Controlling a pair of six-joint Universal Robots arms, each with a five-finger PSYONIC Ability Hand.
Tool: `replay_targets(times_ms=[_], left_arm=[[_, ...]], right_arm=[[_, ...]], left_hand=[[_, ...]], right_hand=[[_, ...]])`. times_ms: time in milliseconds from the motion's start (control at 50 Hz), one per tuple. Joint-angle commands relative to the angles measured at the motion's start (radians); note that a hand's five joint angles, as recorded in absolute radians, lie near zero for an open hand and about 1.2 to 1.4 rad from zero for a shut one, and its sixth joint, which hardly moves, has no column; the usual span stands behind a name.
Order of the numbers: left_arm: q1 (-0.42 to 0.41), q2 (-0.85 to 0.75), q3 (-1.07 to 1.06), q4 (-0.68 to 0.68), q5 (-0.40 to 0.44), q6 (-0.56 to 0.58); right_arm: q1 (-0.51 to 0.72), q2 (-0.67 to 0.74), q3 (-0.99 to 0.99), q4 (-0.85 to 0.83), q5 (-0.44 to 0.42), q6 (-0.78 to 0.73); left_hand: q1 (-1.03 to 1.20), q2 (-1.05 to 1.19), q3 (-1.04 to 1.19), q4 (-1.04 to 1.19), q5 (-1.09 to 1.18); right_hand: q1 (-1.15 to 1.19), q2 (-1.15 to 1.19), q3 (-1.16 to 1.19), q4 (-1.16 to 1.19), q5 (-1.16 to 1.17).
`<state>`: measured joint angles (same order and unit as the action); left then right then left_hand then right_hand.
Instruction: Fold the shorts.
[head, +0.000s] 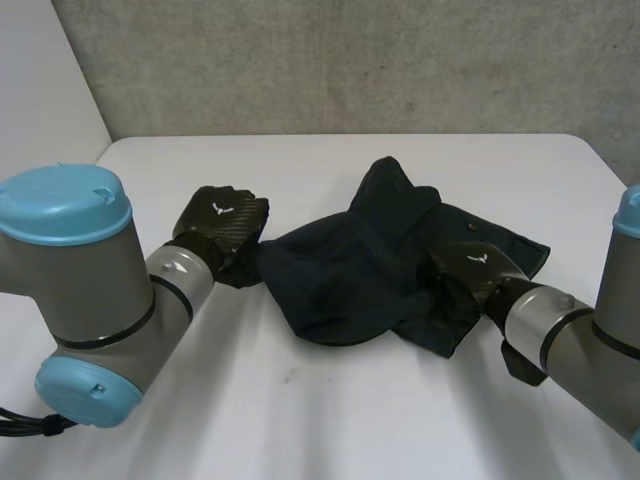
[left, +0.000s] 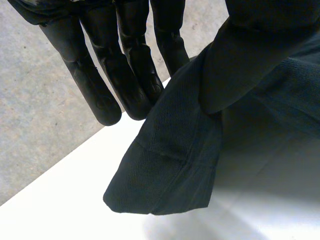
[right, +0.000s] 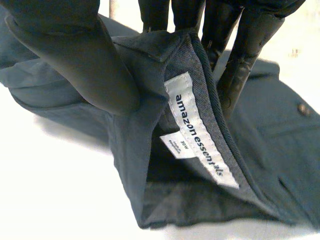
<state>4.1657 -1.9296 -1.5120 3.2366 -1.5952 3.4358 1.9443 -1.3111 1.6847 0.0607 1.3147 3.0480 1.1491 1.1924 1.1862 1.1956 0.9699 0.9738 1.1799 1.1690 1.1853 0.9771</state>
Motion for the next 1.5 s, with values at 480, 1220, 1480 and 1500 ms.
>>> replay_targets(times_ms=[480, 1220, 1480, 1500], left_arm=[[0.073, 0.659, 0.314, -0.155, -0.037, -0.001], [0.079, -0.442, 0.769, 0.161, -0.042, 0.253], [0.064, -0.646, 1.055, 0.160, -0.046, 0.260], [0.057, -0.640, 1.046, 0.152, -0.054, 0.260]], right_arm=[[-0.001, -0.402, -0.560, 0.263, 0.003, -0.241], [0.013, 0.467, -0.872, -0.079, 0.147, -0.196], [0.016, 0.595, -0.976, -0.065, 0.215, -0.227], [0.016, 0.570, -0.959, -0.053, 0.212, -0.228]], left_hand=[[0.247, 0.204, 0.210, 0.201, 0.252], [0.247, 0.204, 0.210, 0.201, 0.252], [-0.975, -1.018, -1.012, -1.021, -0.970], [-0.975, -1.018, -1.012, -1.021, -0.970]], right_hand=[[0.422, 0.216, 0.227, 0.211, 0.245], [0.422, 0.216, 0.227, 0.211, 0.245], [-0.799, -1.005, -0.994, -1.011, -0.977], [-0.799, -1.005, -0.994, -1.011, -0.977]])
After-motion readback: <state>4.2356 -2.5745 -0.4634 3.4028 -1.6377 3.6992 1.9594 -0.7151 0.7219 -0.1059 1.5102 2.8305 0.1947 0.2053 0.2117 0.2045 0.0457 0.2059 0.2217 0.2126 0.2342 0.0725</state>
